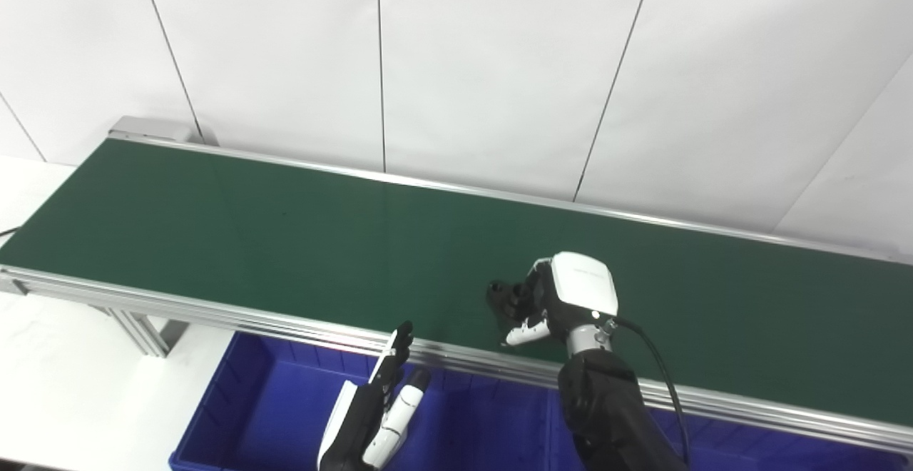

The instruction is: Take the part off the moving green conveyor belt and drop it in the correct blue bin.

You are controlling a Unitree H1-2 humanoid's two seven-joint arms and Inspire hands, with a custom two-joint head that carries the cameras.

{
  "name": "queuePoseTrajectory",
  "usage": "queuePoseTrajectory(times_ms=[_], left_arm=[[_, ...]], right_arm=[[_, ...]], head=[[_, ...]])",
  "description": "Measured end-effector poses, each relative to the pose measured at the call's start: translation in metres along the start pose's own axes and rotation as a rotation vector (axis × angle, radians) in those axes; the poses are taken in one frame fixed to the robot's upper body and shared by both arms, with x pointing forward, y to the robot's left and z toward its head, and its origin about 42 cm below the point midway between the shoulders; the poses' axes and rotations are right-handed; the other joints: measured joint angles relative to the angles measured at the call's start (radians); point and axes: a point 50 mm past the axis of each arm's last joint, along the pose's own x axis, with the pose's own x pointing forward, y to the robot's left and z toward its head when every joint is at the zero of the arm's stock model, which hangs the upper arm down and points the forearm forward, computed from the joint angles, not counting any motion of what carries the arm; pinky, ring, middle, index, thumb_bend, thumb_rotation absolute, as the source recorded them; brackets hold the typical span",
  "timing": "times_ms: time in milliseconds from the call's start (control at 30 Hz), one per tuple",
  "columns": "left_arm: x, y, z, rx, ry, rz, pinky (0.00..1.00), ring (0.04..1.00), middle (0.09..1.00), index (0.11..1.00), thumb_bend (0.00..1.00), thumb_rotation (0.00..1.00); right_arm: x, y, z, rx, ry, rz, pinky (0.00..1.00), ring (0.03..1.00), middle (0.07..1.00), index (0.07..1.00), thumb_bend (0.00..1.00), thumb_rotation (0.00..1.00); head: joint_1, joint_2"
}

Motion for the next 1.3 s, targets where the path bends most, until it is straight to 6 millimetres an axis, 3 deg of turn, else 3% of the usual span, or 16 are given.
queuePoseTrajectory(times_ms=[67, 100, 167, 300, 400, 533, 567, 700, 967, 1300], left_arm=[[0.000, 0.000, 0.000, -0.001, 0.001, 0.000, 1.00, 1.000, 1.000, 1.000, 0.52, 0.94], [0.000, 0.000, 0.000, -0.001, 0.001, 0.000, 1.00, 1.000, 1.000, 1.000, 0.52, 0.94], [0.000, 0.000, 0.000, -0.001, 0.001, 0.000, 1.00, 1.000, 1.000, 1.000, 0.53, 0.94], [0.000, 0.000, -0.001, -0.002, 0.002, 0.003, 1.00, 1.000, 1.000, 1.000, 0.51, 0.94], [0.000, 0.000, -0.001, -0.002, 0.002, 0.004, 1.00, 1.000, 1.000, 1.000, 0.51, 0.94], [0.000, 0.000, -0.001, -0.002, 0.003, 0.004, 1.00, 1.000, 1.000, 1.000, 0.50, 0.94], [0.000, 0.000, -0.001, -0.002, 0.003, 0.004, 1.00, 1.000, 1.000, 1.000, 0.50, 0.94], [0.000, 0.000, -0.001, -0.002, 0.003, 0.004, 1.00, 1.000, 1.000, 1.000, 0.51, 0.94], [0.000, 0.000, -0.001, -0.003, 0.003, 0.004, 1.00, 1.000, 1.000, 1.000, 0.51, 0.94], [0.000, 0.000, -0.002, -0.020, 0.005, 0.000, 1.00, 1.000, 1.000, 1.000, 0.51, 0.95]], right_arm=[[0.000, 0.002, -0.002, -0.021, -0.003, -0.021, 0.11, 0.163, 0.261, 0.519, 0.56, 0.23], [-0.001, 0.002, -0.003, -0.026, -0.002, -0.030, 0.11, 0.170, 0.273, 0.571, 0.66, 0.35], [-0.001, 0.005, -0.005, -0.037, 0.003, -0.040, 0.14, 0.207, 0.328, 0.608, 0.71, 0.52], [-0.005, 0.014, -0.012, -0.071, 0.021, -0.031, 0.16, 0.230, 0.364, 0.638, 0.70, 0.64], [-0.005, 0.016, -0.013, -0.078, 0.030, -0.027, 0.16, 0.222, 0.355, 0.650, 0.69, 0.67], [-0.005, 0.016, -0.013, -0.058, 0.040, -0.022, 0.14, 0.198, 0.302, 0.579, 0.56, 0.57], [-0.004, 0.016, -0.012, -0.044, 0.045, -0.018, 0.14, 0.194, 0.287, 0.523, 0.52, 0.36], [-0.003, 0.016, -0.013, 0.013, 0.065, -0.017, 0.12, 0.169, 0.250, 0.491, 0.50, 0.16], [-0.001, 0.009, -0.008, 0.086, 0.067, -0.066, 0.13, 0.182, 0.259, 0.480, 0.50, 0.14], [-0.002, 0.006, -0.020, 0.074, 0.076, -0.084, 0.11, 0.154, 0.228, 0.479, 0.50, 0.14]], head=[[0.000, 0.000], [0.000, 0.002], [-0.002, 0.000], [-0.002, -0.002], [0.000, -0.003], [-0.002, -0.002], [-0.002, -0.002], [-0.002, -0.002], [-0.014, -0.003], [-0.025, -0.006]])
